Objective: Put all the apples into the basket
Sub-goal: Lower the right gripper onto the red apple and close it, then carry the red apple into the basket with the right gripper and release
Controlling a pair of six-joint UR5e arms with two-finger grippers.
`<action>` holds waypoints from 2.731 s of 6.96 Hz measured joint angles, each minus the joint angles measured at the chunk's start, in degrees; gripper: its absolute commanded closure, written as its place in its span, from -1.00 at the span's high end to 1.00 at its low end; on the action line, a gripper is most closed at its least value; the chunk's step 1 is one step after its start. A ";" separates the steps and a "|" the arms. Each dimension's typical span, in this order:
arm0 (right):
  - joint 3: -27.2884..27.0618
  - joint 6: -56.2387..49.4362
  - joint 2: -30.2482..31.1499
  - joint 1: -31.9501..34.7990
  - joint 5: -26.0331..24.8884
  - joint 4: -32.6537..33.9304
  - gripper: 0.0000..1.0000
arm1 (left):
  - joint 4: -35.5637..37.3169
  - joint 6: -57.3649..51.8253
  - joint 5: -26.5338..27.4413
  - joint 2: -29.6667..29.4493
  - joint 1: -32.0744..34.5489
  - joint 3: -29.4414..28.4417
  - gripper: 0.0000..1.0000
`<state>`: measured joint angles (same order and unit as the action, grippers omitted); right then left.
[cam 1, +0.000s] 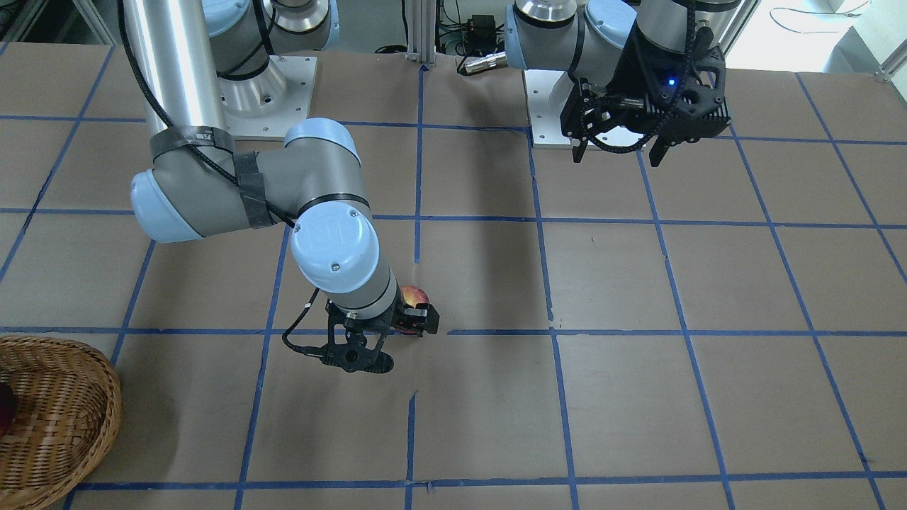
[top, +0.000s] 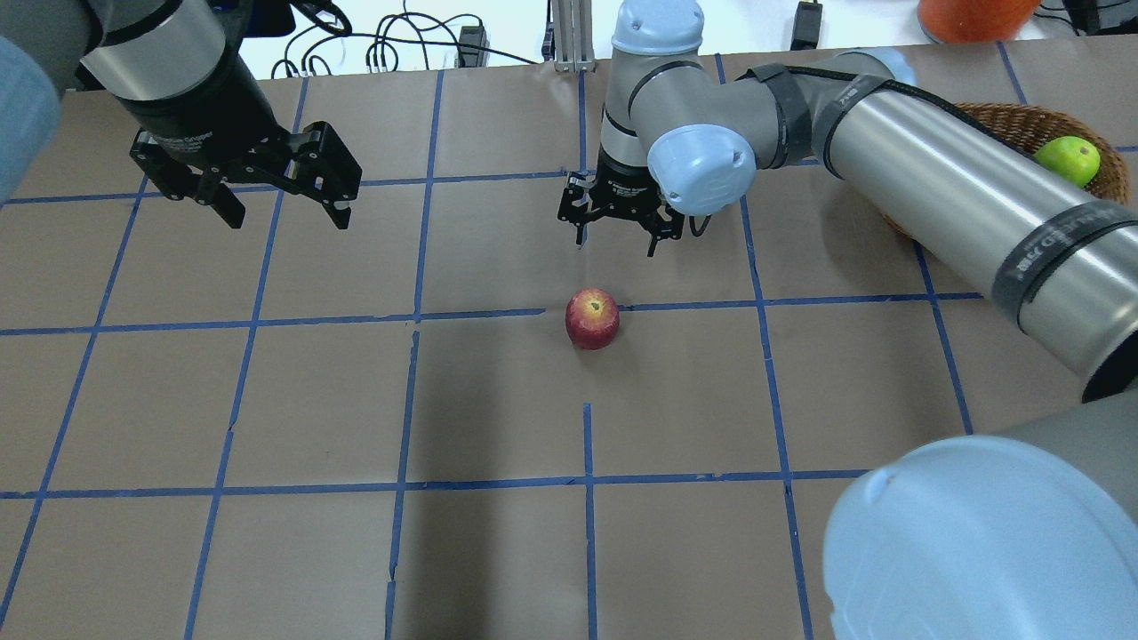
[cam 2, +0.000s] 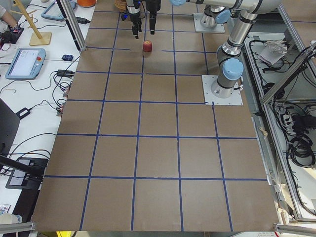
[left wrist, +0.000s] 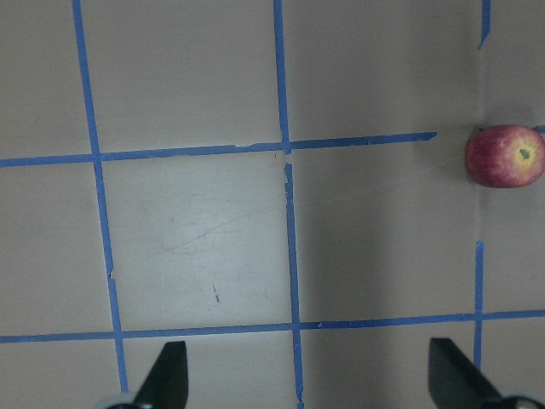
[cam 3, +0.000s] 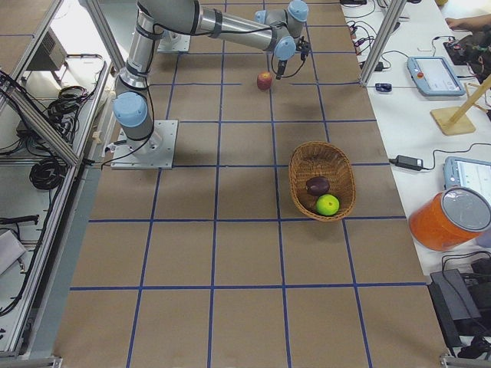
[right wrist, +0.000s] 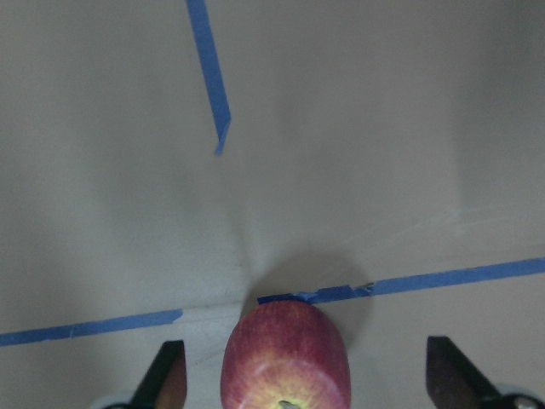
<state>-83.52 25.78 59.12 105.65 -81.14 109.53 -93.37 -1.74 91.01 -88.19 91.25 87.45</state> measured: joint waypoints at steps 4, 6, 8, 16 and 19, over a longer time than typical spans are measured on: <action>-2.88 0.14 -2.32 1.10 0.42 0.35 1.00 | 3.54 0.04 -0.04 0.03 -0.41 0.44 1.00; -4.35 0.17 -2.41 1.25 2.29 0.44 0.83 | 4.00 0.08 -0.02 -0.02 -0.41 0.44 1.00; -5.91 1.54 -2.21 1.55 3.07 1.16 -0.99 | 4.07 0.14 0.00 0.01 -0.41 0.44 1.00; 6.32 -24.83 5.62 -24.64 -10.95 -13.58 -1.00 | 4.00 0.25 0.03 0.00 -0.49 0.27 1.00; 7.54 -41.01 -1.70 -35.05 -15.04 -2.02 -1.00 | 3.99 0.24 0.04 0.04 -0.53 0.26 1.00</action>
<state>-75.98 -15.23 57.43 70.60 -96.18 107.51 -89.38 -1.49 91.05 -88.16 90.72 87.72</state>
